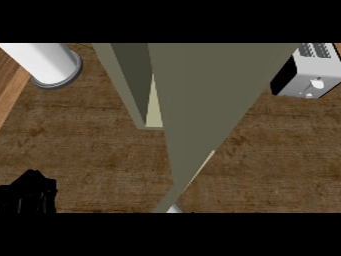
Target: Pick up the bottled water, place it into the cabinet and close the cabinet
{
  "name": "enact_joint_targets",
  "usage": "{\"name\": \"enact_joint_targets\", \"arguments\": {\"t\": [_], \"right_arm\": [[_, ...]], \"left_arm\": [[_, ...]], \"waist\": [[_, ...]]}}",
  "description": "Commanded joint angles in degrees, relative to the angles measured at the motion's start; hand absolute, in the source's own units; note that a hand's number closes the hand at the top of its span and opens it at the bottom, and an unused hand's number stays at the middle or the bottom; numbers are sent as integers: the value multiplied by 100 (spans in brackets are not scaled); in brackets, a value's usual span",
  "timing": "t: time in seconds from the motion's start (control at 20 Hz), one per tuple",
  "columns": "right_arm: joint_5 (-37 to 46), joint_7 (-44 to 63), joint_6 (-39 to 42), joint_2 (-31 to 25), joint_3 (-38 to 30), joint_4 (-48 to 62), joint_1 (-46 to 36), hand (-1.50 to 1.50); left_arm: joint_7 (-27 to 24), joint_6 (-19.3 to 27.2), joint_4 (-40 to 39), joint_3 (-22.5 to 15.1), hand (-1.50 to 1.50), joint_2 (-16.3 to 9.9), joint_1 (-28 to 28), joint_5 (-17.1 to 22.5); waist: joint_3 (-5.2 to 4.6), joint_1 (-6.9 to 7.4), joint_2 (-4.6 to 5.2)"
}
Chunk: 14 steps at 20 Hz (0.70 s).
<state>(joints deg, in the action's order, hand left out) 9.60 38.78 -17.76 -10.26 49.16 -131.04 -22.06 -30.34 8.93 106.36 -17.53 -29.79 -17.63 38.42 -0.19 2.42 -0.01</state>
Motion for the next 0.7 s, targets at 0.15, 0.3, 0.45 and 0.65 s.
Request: {"name": "enact_joint_targets", "arguments": {"t": [0.15,0.3,0.45,0.65], "right_arm": [[-721,-226,-733,999,-1125,2240,-1673,150],[-1687,-614,-400,1013,-1759,3086,-2085,150],[-2246,-833,19,1020,-2241,3615,-2269,150],[-2654,-1720,1039,812,-3144,4977,-2415,150]], "left_arm": [[-60,-328,2,211,150,-167,-233,45],[-178,-710,-95,525,150,-309,-264,250],[-271,-1003,-260,730,150,-342,-484,344],[-226,-1015,-5,810,150,-351,-628,376]], "waist": [[10,33,37],[13,53,63],[16,-44,32],[21,-6,65]]}}
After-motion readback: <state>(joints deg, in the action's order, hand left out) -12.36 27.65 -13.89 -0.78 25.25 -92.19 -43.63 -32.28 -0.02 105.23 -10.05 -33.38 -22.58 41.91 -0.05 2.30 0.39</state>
